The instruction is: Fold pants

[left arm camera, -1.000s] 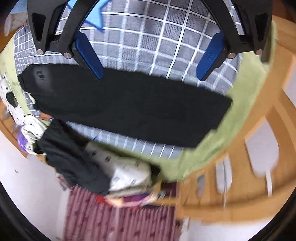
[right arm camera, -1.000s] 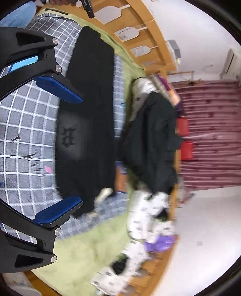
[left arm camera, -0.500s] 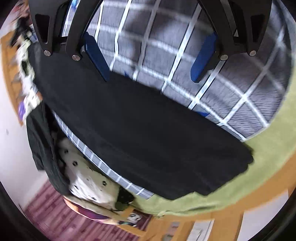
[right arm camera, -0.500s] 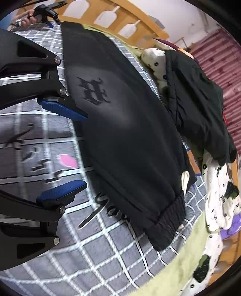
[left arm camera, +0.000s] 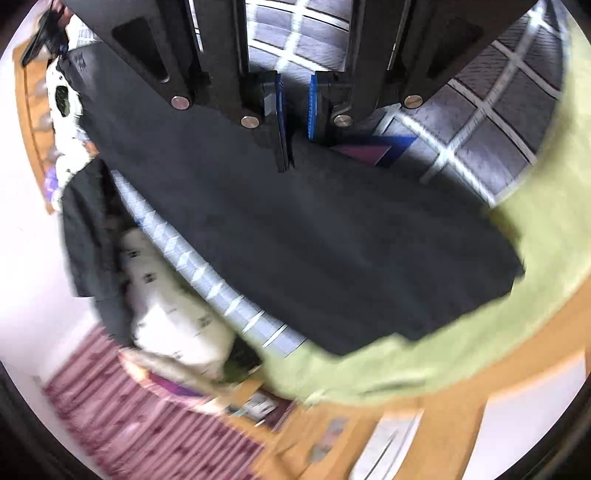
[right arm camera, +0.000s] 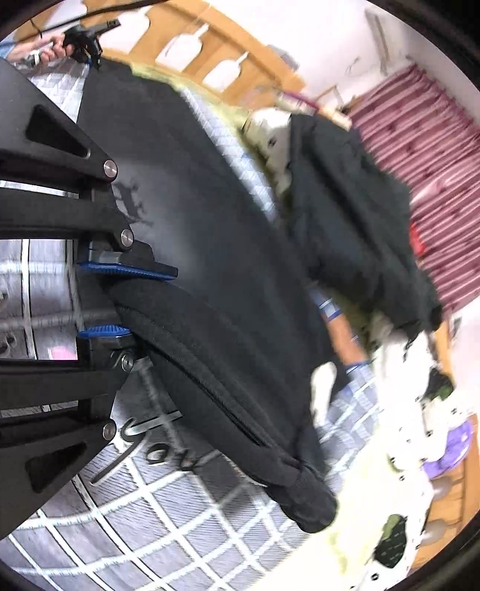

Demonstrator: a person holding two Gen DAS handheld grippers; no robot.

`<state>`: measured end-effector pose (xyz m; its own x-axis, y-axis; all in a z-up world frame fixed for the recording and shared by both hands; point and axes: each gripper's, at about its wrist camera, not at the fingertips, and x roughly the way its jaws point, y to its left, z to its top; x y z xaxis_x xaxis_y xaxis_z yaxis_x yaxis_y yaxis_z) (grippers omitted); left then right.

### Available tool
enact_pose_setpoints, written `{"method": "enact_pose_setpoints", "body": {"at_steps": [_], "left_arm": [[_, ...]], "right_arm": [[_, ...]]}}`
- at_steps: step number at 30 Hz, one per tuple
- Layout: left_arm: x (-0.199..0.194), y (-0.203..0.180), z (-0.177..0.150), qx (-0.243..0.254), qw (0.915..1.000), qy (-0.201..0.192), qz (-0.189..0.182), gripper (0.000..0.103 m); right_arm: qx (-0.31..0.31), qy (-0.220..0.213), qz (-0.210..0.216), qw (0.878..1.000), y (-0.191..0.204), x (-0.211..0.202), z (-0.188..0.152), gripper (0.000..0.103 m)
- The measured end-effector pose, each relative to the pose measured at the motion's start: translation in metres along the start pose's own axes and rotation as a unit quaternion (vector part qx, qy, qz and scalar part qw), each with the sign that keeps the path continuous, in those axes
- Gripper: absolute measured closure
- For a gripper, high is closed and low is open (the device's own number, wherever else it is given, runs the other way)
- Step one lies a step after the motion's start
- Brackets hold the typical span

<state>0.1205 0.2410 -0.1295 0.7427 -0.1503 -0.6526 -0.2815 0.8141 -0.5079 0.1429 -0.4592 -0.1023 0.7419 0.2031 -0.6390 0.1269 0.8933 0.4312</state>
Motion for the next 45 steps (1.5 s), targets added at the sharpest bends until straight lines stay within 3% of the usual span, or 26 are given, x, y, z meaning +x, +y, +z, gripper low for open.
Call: {"method": "enact_pose_setpoints", "body": {"at_steps": [6,11,14,17,26,27,29,30,31,33,35,39,42,45], "left_arm": [[-0.030,-0.020,0.032,0.006,0.9991,-0.036,-0.024,0.094],[-0.019,-0.046,0.060,0.046,0.9974,-0.055,0.010,0.094],[0.006,-0.064,0.074,0.072,0.9941,-0.071,0.040,0.094],[0.038,-0.073,0.091,0.076,0.9929,-0.083,0.040,0.094],[0.145,-0.087,0.110,0.119,0.9860,-0.041,0.110,0.093],[0.151,-0.084,0.108,0.114,0.9864,-0.037,0.112,0.090],[0.159,-0.079,0.106,0.097,0.9886,-0.030,0.111,0.067],[0.159,-0.078,0.104,0.089,0.9900,-0.022,0.107,0.043],[0.158,-0.077,0.102,0.082,0.9916,-0.014,0.098,0.032],[0.144,-0.079,0.095,0.084,0.9944,-0.017,0.062,0.031],[0.126,-0.085,0.085,0.107,0.9922,-0.022,0.060,0.027],[0.089,-0.087,0.055,0.141,0.9878,-0.014,0.063,0.024],[0.066,-0.070,0.028,0.124,0.9906,0.014,0.057,0.024],[0.051,-0.039,-0.005,0.067,0.9961,0.050,0.029,0.024]], "right_arm": [[-0.031,-0.028,0.016,0.999,0.024,-0.024,0.038,0.084],[-0.054,-0.039,0.019,0.998,0.041,-0.022,0.069,0.084],[-0.076,-0.038,0.012,0.996,0.054,-0.002,0.090,0.084],[-0.091,-0.032,-0.003,0.995,0.063,0.023,0.105,0.084],[-0.105,0.014,-0.050,0.993,0.062,0.137,0.142,0.081],[-0.100,0.022,-0.049,0.993,0.058,0.147,0.142,0.077],[-0.091,0.041,-0.048,0.994,0.050,0.163,0.141,0.069],[-0.081,0.042,-0.055,0.994,0.045,0.166,0.140,0.054],[-0.074,0.036,-0.071,0.994,0.044,0.165,0.140,0.049],[-0.062,0.001,-0.078,0.995,0.043,0.147,0.135,0.045],[-0.068,-0.010,-0.043,0.997,0.046,0.121,0.127,0.040],[-0.087,-0.015,-0.036,0.995,0.053,0.074,0.097,0.037],[-0.105,-0.012,-0.046,0.993,0.051,0.040,0.062,0.032],[-0.087,-0.007,-0.050,0.995,0.039,0.023,0.035,0.025]]}}
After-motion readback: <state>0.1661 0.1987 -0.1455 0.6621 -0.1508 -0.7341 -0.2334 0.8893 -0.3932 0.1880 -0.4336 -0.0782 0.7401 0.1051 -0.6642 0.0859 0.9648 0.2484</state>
